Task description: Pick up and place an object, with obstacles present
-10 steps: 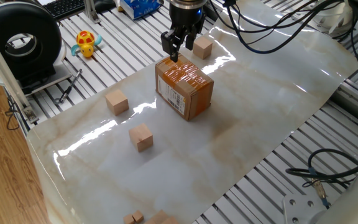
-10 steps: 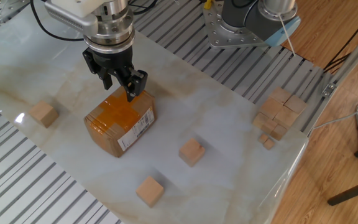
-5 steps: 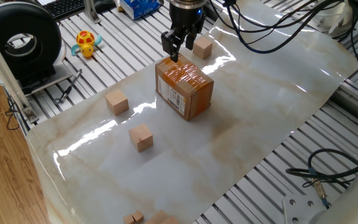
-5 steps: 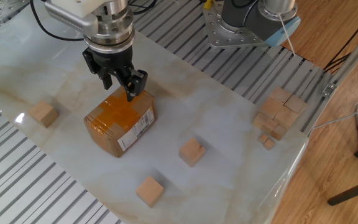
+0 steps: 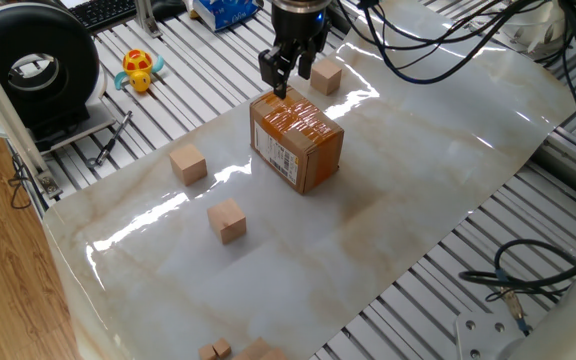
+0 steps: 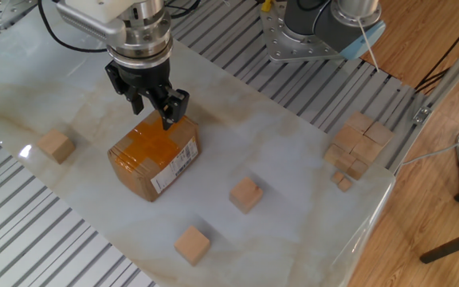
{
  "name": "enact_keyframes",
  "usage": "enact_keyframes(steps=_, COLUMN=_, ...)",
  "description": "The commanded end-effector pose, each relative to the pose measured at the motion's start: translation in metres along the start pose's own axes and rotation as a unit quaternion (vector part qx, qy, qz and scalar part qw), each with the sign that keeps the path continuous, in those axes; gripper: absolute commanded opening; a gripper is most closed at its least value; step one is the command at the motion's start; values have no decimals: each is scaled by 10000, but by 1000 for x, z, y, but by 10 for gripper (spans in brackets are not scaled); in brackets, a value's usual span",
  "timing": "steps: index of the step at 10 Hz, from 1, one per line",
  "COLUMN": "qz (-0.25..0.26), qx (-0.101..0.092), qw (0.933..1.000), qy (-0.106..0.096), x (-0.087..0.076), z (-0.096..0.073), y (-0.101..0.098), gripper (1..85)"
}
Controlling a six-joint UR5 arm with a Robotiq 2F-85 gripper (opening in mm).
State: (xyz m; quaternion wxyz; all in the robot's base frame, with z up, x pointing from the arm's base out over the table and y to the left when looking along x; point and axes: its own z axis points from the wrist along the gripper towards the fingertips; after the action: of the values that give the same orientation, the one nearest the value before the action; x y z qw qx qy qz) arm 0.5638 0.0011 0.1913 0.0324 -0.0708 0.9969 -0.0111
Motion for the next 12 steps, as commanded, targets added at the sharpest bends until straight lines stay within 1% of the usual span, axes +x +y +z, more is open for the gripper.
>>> enact_keyframes(steps=1, qz=-5, qx=-10, qw=10000, qy=16, x=-1, z=-3, y=2, gripper=573)
enact_keyframes(steps=12, qz=-46, qx=26, qw=10000, qy=37, x=-1, z=-4, y=0, gripper=550)
